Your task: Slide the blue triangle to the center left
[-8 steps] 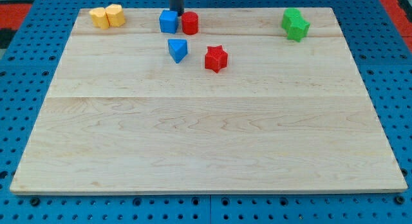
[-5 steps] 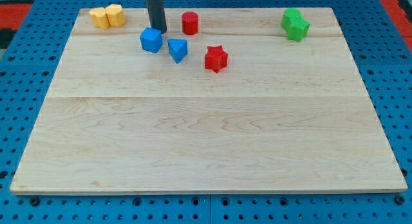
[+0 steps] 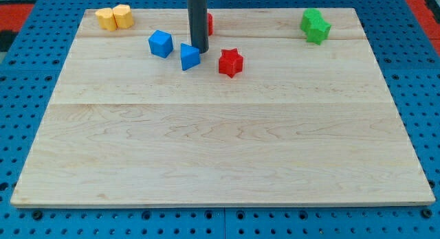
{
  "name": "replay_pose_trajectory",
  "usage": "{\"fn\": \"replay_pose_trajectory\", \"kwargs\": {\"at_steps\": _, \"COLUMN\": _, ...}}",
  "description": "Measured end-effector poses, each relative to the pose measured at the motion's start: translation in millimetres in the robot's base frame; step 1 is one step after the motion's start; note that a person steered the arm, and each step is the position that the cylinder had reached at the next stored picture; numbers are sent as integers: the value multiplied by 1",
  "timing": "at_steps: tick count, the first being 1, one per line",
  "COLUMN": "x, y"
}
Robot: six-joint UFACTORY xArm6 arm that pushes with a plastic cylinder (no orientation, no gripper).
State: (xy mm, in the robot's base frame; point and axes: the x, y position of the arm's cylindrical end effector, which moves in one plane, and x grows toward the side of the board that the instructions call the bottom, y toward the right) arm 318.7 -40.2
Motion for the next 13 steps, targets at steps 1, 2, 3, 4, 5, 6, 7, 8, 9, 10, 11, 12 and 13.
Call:
{"fn": "replay_pose_trajectory", "kwargs": {"at_steps": 1, "x": 27, "y": -12}}
{"fn": "replay_pose_trajectory", "kwargs": {"at_steps": 2, "x": 45, "y": -33}}
{"fn": "replay_pose_trajectory", "kwargs": {"at_steps": 3, "x": 67, "y": -57}}
{"fn": "replay_pose_trajectory", "kwargs": {"at_steps": 4, "x": 87, "y": -66}}
{"fn": "replay_pose_trajectory", "kwargs": {"at_steps": 5, "x": 92, "y": -55}}
{"fn": "replay_pose_trajectory", "kwargs": {"at_steps": 6, "x": 85, "y": -55}}
{"fn": "replay_pose_trajectory", "kwargs": {"at_steps": 7, "x": 84, "y": -70}}
{"fn": "replay_pose_trajectory", "kwargs": {"at_steps": 8, "x": 84, "y": -81}}
{"fn": "replay_pose_trajectory", "kwargs": {"at_steps": 9, "x": 69, "y": -81}}
{"fn": "replay_pose_trajectory", "kwargs": {"at_steps": 10, "x": 58, "y": -95}}
{"fn": "replay_pose_trajectory", "kwargs": {"at_steps": 11, "x": 58, "y": -120}}
{"fn": "replay_pose_trajectory", "kwargs": {"at_steps": 12, "x": 59, "y": -134}}
{"fn": "replay_pose_trajectory", "kwargs": {"at_steps": 13, "x": 59, "y": -147}}
